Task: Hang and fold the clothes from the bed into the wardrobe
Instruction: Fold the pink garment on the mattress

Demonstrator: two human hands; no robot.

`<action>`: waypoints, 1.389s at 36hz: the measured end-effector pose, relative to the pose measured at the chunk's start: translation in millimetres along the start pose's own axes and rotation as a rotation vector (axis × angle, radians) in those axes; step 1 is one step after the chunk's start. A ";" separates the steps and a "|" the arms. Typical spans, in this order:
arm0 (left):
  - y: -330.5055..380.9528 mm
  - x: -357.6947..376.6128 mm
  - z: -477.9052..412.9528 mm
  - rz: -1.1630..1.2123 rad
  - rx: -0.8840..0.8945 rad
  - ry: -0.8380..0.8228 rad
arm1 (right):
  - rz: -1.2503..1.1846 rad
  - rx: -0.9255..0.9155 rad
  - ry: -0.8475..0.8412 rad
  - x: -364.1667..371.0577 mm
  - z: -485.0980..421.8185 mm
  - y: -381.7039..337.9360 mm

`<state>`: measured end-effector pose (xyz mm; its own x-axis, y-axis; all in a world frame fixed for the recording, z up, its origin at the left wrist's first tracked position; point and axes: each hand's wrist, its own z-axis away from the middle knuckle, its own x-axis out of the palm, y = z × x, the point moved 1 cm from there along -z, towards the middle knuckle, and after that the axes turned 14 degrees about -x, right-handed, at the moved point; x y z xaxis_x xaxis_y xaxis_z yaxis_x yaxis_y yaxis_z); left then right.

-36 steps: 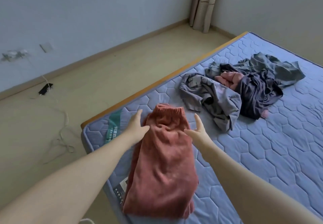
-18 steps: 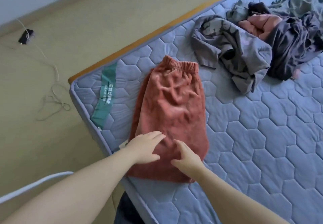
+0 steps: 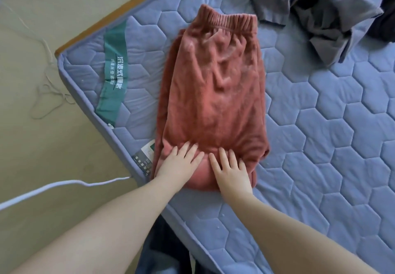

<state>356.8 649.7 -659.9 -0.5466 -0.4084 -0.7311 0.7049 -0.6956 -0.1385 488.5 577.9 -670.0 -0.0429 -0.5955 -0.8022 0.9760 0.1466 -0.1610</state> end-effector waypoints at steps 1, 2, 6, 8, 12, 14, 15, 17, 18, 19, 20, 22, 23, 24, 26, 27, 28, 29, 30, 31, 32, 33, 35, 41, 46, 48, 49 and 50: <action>-0.7 -3.1 -0.5 0.017 -0.002 0.079 | 0.018 0.007 0.024 3.5 -2.0 0.8; -2.1 -8.1 -0.5 0.037 -0.024 0.153 | 0.009 0.016 0.045 2.7 -3.7 1.3; -7.5 -23.6 -3.4 0.070 0.006 -0.028 | -0.078 -0.016 0.037 -32.2 -1.9 6.8; -11.9 -37.2 -7.8 0.120 -0.005 -0.095 | -0.156 -0.037 0.012 -43.0 -0.8 14.5; -17.6 -68.6 -3.0 0.166 -0.019 -0.196 | -0.262 0.000 -0.046 -76.8 8.4 18.3; -20.0 -85.0 6.9 0.206 -0.017 -0.234 | -0.309 0.010 -0.087 -86.3 17.6 17.8; -21.8 -88.2 9.9 0.234 -0.022 -0.275 | -0.331 0.010 -0.111 -88.3 20.3 16.8; -24.0 -89.9 19.6 0.291 -0.037 -0.406 | -0.374 0.005 -0.167 -90.5 30.6 13.2; -24.0 -89.5 26.6 0.309 -0.045 -0.474 | -0.403 0.011 -0.202 -89.7 37.7 9.8; -23.3 -88.2 34.8 0.315 -0.055 -0.537 | -0.437 0.020 -0.238 -89.4 46.2 5.5; -21.5 -87.2 43.5 0.315 -0.062 -0.593 | -0.473 0.034 -0.286 -88.1 54.8 0.9; -17.1 -83.5 59.5 0.285 -0.064 -0.682 | -0.538 0.062 -0.403 -83.4 70.6 -8.3; -14.5 -82.5 66.6 0.265 -0.068 -0.710 | -0.560 0.067 -0.455 -81.7 77.8 -12.6; -12.6 -82.0 72.1 0.254 -0.078 -0.728 | -0.578 0.069 -0.487 -80.7 83.6 -15.2; -11.1 -84.0 78.8 0.290 -0.108 -0.763 | -0.607 0.078 -0.505 -84.7 93.0 -16.4; -11.8 -87.8 80.8 0.326 -0.125 -0.774 | -0.618 0.079 -0.495 -89.0 96.6 -14.8; -13.3 -94.0 82.1 0.362 -0.138 -0.766 | -0.623 0.082 -0.471 -93.6 97.6 -11.2; -16.0 -101.9 82.0 0.390 -0.148 -0.744 | -0.621 0.084 -0.436 -100.4 98.5 -7.0; -19.6 -111.4 81.0 0.421 -0.153 -0.714 | -0.621 0.087 -0.392 -107.0 97.5 -1.2; -23.8 -122.6 79.7 0.458 -0.152 -0.673 | -0.619 0.090 -0.332 -114.6 96.8 4.0; -28.9 -134.7 77.7 0.498 -0.144 -0.616 | -0.619 0.092 -0.264 -122.1 95.2 10.6; -34.7 -147.4 75.4 0.533 -0.140 -0.555 | -0.617 0.091 -0.189 -131.5 93.7 17.2; -47.2 -170.5 69.0 0.583 -0.137 -0.423 | -0.609 0.087 -0.037 -152.4 90.7 30.0; -77.1 -213.1 44.4 0.562 -0.186 -0.026 | -0.490 0.202 0.406 -189.9 74.1 54.3; -79.6 -206.5 13.5 0.452 -0.348 0.495 | -0.402 0.438 0.644 -187.4 53.4 60.1; -75.9 -191.4 5.2 0.477 -0.378 0.593 | -0.465 0.493 0.625 -177.4 46.2 59.1; -73.3 -181.5 1.2 0.475 -0.371 0.566 | -0.484 0.499 0.586 -169.9 42.5 58.3; -71.1 -170.1 -3.3 0.456 -0.363 0.504 | -0.513 0.500 0.532 -161.9 39.1 57.5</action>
<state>401.1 770.6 -527.8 0.0442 -0.2289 -0.9724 0.9628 -0.2500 0.1026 560.0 651.9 -526.9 -0.4722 -0.0293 -0.8810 0.7832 -0.4727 -0.4040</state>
